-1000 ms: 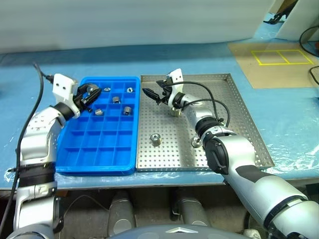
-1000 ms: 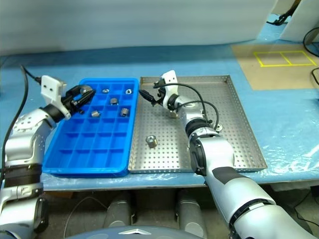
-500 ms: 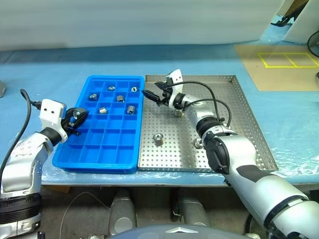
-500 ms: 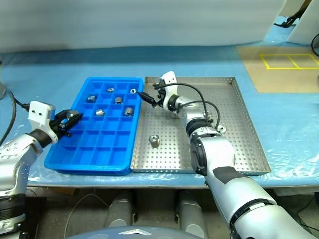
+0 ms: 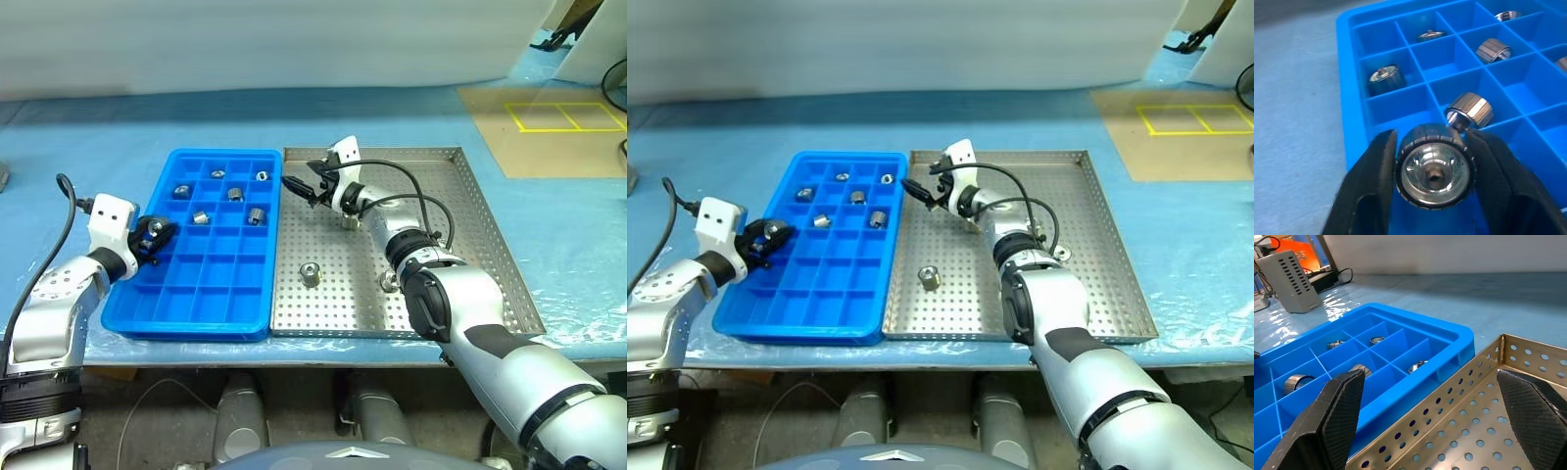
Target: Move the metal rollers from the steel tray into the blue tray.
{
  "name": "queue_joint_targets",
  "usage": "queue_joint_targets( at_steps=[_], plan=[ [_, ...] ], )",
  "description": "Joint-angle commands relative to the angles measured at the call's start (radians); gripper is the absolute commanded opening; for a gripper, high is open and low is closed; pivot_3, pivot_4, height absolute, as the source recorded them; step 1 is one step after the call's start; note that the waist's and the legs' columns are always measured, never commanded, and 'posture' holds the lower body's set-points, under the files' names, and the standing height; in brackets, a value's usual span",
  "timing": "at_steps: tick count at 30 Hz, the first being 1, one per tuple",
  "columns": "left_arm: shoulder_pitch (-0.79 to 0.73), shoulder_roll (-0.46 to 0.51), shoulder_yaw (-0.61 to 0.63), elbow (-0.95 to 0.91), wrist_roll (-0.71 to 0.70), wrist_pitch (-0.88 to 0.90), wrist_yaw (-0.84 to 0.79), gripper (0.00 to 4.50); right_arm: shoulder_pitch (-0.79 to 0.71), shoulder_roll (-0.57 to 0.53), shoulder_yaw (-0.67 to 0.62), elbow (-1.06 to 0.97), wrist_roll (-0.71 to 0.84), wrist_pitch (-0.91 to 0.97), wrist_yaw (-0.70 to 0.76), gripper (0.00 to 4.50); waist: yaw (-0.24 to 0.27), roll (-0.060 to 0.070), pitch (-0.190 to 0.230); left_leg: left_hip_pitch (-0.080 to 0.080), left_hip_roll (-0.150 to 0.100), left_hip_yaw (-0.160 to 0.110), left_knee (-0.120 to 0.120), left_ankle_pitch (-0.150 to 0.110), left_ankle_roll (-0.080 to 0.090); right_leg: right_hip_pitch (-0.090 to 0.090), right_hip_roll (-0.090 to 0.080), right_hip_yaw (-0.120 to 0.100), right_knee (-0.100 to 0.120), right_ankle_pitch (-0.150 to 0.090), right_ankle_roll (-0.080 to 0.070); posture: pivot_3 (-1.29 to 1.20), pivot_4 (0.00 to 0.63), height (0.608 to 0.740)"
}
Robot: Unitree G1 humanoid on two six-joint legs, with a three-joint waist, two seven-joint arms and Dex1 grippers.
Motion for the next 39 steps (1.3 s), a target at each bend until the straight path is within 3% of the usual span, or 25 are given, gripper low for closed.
queue_joint_targets(
  at_steps=[1, 4, 5, 15, 23, 39],
  plan=[
    [-0.029, 0.031, -0.003, 0.013, 0.019, -0.002, 0.011, 3.42, -0.03, -0.001, 0.001, -0.013, 0.003, -0.023, -0.019, 4.5, 0.0, 0.0, 0.0, 0.0, 0.0, 0.0, 0.0, 0.0, 0.0, 0.0, 0.0, 0.0, 0.0, 0.0, 0.0, -0.04, 0.15, 0.74],
    [-0.049, 0.04, -0.015, 0.032, 0.037, -0.014, 0.014, 4.41, -0.03, 0.0, 0.001, -0.013, 0.003, -0.023, -0.024, 4.5, -0.002, 0.0, 0.0, 0.0, 0.0, 0.0, 0.0, 0.0, 0.0, 0.0, 0.0, 0.0, 0.0, 0.0, 0.0, -0.05, 0.15, 0.74],
    [-0.057, 0.037, -0.014, 0.028, 0.028, -0.013, 0.007, 4.46, -0.03, 0.0, 0.002, -0.013, 0.002, -0.023, -0.027, 4.5, -0.002, 0.0, 0.0, 0.0, 0.0, 0.0, 0.0, 0.0, 0.0, 0.0, 0.0, 0.0, 0.0, 0.0, 0.0, -0.05, 0.15, 0.74],
    [-0.183, -0.022, -0.152, -0.025, -0.086, -0.056, -0.21, 4.46, -0.033, 0.004, 0.003, -0.012, 0.0, -0.022, -0.057, 4.5, -0.003, 0.0, 0.0, 0.0, 0.0, 0.0, 0.001, 0.0, -0.001, 0.0, 0.0, 0.001, 0.001, 0.0, 0.0, -0.15, 0.15, 0.74],
    [-0.34, -0.058, -0.289, 0.135, -0.109, -0.131, -0.469, 4.46, -0.028, -0.01, 0.039, -0.018, -0.053, -0.046, -0.257, 4.5, -0.03, 0.0, 0.0, 0.004, 0.0, 0.001, 0.001, 0.002, -0.002, 0.0, 0.002, 0.004, 0.004, 0.0, 0.0, -0.29, 0.15, 0.74],
    [-0.608, -0.058, -0.553, 0.49, 0.035, -0.264, -0.923, 4.46, 0.035, -0.056, 0.085, -0.042, -0.078, -0.052, -0.362, 4.5, -0.092, 0.0, 0.0, 0.006, -0.001, 0.003, 0.002, 0.002, -0.002, 0.0, 0.004, 0.008, 0.007, 0.0, 0.0, -0.49, 0.15, 0.74]
  ],
)
